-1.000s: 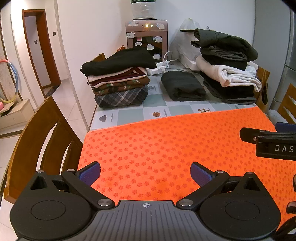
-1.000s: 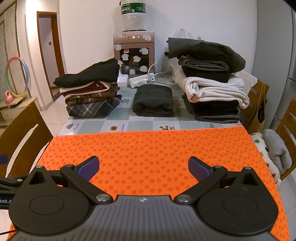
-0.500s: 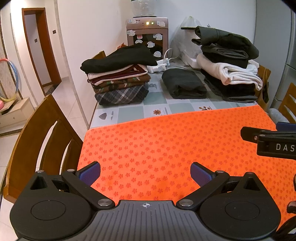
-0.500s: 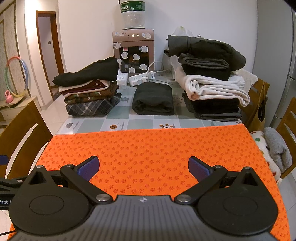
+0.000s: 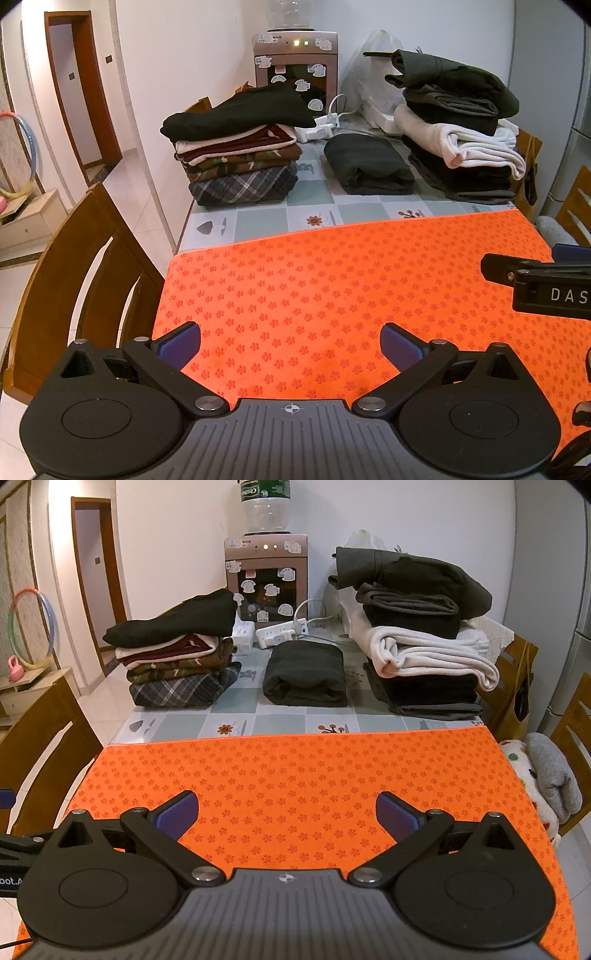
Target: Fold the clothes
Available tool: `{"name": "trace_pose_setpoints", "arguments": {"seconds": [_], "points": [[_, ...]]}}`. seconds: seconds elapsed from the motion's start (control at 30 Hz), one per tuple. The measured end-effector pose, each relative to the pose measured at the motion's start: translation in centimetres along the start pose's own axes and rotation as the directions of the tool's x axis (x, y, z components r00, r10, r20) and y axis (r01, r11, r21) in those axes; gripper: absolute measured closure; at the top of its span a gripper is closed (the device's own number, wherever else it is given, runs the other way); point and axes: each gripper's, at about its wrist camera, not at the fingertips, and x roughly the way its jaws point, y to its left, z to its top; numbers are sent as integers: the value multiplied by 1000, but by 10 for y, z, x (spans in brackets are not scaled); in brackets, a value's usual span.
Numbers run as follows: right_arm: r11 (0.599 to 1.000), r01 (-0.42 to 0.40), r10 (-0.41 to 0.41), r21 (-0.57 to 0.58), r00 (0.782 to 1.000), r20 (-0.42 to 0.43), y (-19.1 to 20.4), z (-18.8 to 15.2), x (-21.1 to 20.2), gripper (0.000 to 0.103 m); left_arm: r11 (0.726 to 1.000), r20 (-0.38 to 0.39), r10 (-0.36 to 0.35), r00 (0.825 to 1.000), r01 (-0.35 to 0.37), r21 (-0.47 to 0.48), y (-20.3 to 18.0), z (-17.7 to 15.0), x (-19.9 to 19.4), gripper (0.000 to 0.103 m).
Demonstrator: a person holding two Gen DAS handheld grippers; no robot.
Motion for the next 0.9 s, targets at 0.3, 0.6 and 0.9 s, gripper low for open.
{"name": "trace_pose_setpoints", "arguments": {"seconds": [0.3, 0.6, 0.9], "points": [[1000, 5, -5, 1, 1000, -6, 1, 0, 2, 0, 1000, -10, -6, 1000, 6, -2, 1, 1, 3, 0], [1000, 2, -3, -14, 1000, -24, 4, 0, 8, 0, 1000, -28, -5, 1000, 4, -16, 3, 0, 8, 0], [997, -51, 47, -65, 997, -60, 13, 10, 23, 0, 999, -40, 16, 999, -18, -49, 14, 0, 19, 0]]}}
